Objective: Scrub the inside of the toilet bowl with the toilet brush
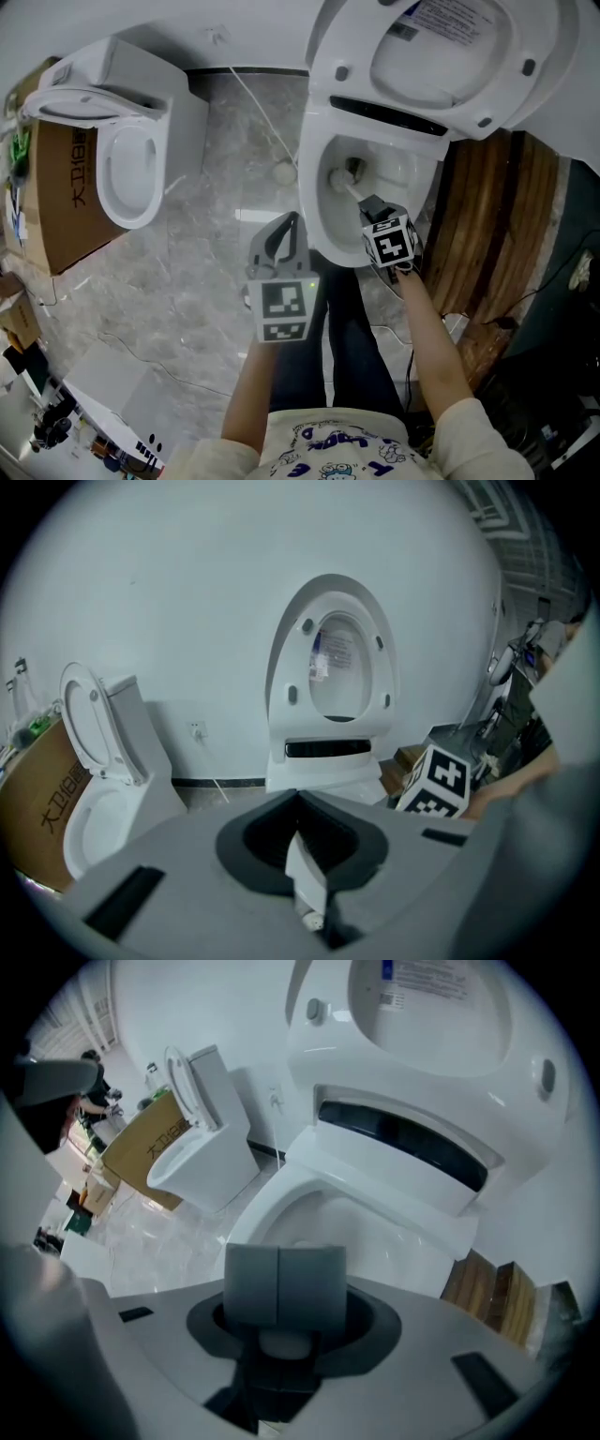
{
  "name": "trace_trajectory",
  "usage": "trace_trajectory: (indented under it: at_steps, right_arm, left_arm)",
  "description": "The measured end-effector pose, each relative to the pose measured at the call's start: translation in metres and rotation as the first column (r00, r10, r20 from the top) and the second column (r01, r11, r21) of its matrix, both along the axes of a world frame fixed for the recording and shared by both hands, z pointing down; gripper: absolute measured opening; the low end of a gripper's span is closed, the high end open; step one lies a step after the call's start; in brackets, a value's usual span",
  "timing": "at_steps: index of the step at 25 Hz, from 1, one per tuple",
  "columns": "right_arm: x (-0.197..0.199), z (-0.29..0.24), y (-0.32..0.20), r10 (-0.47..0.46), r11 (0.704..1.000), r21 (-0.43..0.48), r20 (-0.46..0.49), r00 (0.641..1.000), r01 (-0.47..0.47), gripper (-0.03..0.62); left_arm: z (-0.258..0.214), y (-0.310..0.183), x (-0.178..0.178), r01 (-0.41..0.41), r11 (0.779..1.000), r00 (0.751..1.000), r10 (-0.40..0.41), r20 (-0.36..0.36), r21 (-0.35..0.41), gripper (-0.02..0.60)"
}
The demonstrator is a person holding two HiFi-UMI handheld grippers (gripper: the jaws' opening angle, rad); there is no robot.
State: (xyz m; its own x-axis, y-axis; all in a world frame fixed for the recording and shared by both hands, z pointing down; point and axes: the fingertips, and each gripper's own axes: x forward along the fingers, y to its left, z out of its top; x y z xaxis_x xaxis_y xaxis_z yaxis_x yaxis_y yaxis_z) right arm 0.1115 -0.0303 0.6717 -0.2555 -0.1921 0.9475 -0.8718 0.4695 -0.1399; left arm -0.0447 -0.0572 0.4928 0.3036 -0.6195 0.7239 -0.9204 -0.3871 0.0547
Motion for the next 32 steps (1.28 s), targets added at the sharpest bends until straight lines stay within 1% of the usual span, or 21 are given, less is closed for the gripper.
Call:
trace_trajectory:
  at_steps: [3,8,12,15,17,21,23,29,32]
  right_arm:
    - [-0.001,0.012,0.013,-0.099,0.995,-0.014,-0.064,0.993,0.098,0.167]
    - [0.001,0.018,0.027,-0.165,0.986,-0.032,-0.112,0.980,0.162,0.167]
    - [0.012,0.023,0.042,-0.271,0.962,-0.081,-0.168,0.948,0.261,0.168]
    - [0.027,0.028,0.048,-0.327,0.944,-0.125,-0.224,0.918,0.306,0.168]
    - [0.036,0.030,0.051,-0.336,0.941,-0.139,-0.245,0.909,0.310,0.167]
    - [0.057,0.031,0.049,-0.293,0.955,-0.135,-0.290,0.911,0.264,0.167]
    - [0.065,0.031,0.043,-0.296,0.955,-0.128,-0.310,0.904,0.269,0.167]
    - [0.080,0.025,0.018,-0.381,0.922,-0.100,-0.393,0.837,0.373,0.167]
    - [0.085,0.019,0.003,-0.431,0.893,-0.082,-0.441,0.787,0.442,0.167]
  left_arm:
    - [0.002,0.003,0.001,-0.001,1.000,1.000,0.001,0.000,-0.005,0.003]
    - [0.004,0.008,-0.001,0.008,1.000,1.000,-0.008,0.003,-0.015,0.002]
    - [0.004,0.009,0.002,0.008,1.000,1.000,-0.008,-0.001,-0.011,0.002]
    - [0.003,0.009,0.005,0.010,1.000,1.000,-0.010,-0.006,-0.008,0.002]
    - [0.002,0.010,0.006,0.013,1.000,1.000,-0.013,-0.009,-0.007,0.003]
    - [0.001,0.009,0.006,0.018,1.000,1.000,-0.018,-0.008,-0.006,0.002]
    - [0.001,0.009,0.005,0.022,1.000,1.000,-0.022,-0.005,-0.006,0.002]
    - [0.001,0.010,0.003,0.033,0.999,0.999,-0.033,-0.003,-0.006,0.002]
    - [0.001,0.011,0.004,0.038,0.999,0.999,-0.038,-0.003,-0.008,0.002]
